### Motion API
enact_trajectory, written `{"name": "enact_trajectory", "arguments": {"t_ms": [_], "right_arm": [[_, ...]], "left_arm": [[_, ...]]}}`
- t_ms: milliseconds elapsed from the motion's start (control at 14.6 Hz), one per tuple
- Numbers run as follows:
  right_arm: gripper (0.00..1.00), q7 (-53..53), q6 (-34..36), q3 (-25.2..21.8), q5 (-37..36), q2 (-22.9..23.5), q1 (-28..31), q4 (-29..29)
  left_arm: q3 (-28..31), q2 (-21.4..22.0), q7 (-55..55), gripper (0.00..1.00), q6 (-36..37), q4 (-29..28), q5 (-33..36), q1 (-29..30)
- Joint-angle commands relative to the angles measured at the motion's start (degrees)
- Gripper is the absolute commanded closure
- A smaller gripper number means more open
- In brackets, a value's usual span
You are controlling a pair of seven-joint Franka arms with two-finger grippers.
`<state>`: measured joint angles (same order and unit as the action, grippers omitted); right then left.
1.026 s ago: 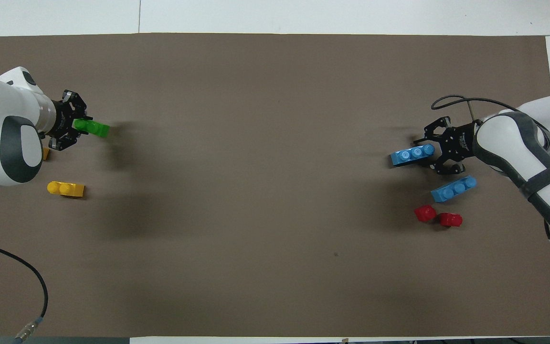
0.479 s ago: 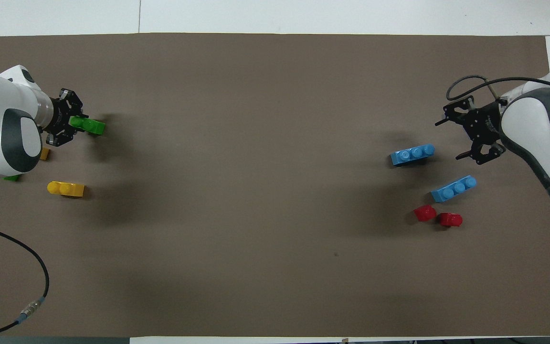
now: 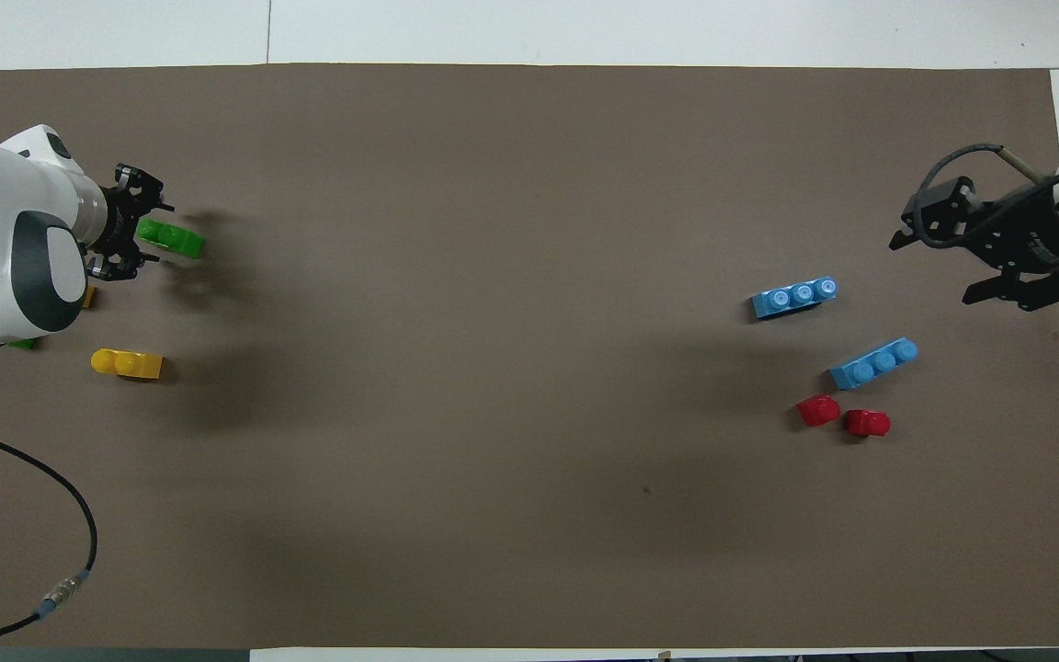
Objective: Remove green block with left arm and hold with right
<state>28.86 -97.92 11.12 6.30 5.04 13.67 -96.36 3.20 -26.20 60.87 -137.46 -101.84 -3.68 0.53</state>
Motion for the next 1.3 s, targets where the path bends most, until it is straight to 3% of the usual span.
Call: {"name": "enact_trajectory", "arguments": {"t_ms": [0, 411, 1232], "right_arm": [[0.00, -5.0, 4.4, 0.5, -4.1, -4.3, -2.7, 2.5], [0.00, -26.2, 8.4, 0.4, -7.4, -4.5, -2.1, 7.7], [0.00, -25.8, 11.1, 0.0, -7.3, -5.2, -0.7, 5.3]], "left_arm": [[-0.2, -0.2, -4.1, 0.00, 0.2, 1.1, -0.5, 0.4], [-0.4, 6.1, -14.1, 0.00, 7.3, 1.5, -0.5, -0.1], [-1.0, 23.7, -53.5, 0.00, 37.6, 5.1, 1.5, -2.7]]}}
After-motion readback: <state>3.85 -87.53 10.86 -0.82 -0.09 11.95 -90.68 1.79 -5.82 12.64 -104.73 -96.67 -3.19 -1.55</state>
